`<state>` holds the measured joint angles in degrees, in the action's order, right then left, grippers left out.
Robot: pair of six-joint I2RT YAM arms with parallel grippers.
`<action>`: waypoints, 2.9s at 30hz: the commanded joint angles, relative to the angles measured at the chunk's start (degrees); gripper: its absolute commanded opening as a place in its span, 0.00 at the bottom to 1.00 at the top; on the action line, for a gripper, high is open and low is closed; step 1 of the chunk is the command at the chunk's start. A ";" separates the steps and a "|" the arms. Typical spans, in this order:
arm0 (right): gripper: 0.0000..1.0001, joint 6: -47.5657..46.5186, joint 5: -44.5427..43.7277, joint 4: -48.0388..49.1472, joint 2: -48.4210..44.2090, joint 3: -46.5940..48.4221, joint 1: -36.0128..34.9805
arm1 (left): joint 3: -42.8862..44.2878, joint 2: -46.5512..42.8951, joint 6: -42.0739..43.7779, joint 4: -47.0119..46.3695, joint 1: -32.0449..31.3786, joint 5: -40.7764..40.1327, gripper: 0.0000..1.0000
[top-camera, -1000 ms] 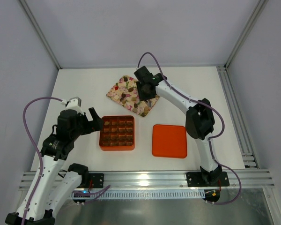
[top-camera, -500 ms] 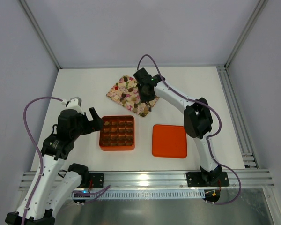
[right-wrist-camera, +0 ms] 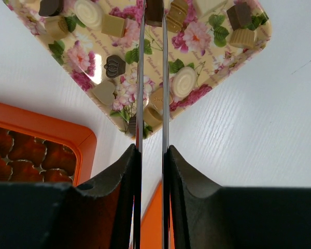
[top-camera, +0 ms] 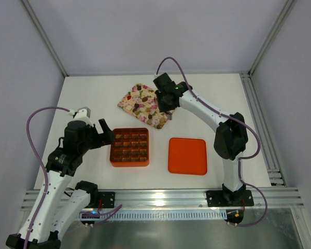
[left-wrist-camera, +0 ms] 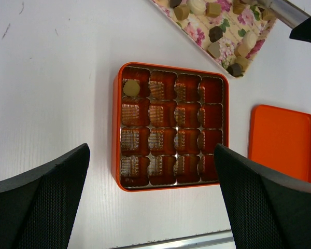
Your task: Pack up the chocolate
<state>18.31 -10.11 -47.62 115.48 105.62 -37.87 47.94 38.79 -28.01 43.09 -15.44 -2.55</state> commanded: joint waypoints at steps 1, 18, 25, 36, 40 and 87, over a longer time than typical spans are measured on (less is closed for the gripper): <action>0.23 -0.46 0.27 2.70 -6.14 -1.12 -0.45 | 0.31 0.06 0.32 -1.61 0.24 -0.35 1.00; 0.23 2.08 0.44 2.88 -14.49 -6.04 -12.57 | 0.31 -0.20 0.41 -1.61 0.15 -0.27 1.00; 0.23 4.37 0.18 4.55 -14.93 -8.59 -18.91 | 0.22 -0.29 0.32 -1.78 0.15 -0.27 1.00; 0.23 5.16 0.09 4.81 -12.39 -8.68 -22.86 | 0.31 -0.55 0.41 -1.69 0.15 -0.27 1.00; 0.23 5.16 0.00 4.64 -11.25 -8.68 -23.39 | 0.31 -0.38 0.41 -1.69 0.15 -0.27 1.00; 0.39 4.37 -2.80 3.76 -12.64 -7.37 -23.84 | 0.31 -0.55 0.32 -1.69 0.06 -0.27 1.00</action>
<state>23.05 -10.04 -44.66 107.11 96.42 -62.15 47.94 38.72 -28.01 43.09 -15.44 -2.55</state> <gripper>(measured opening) 0.390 0.996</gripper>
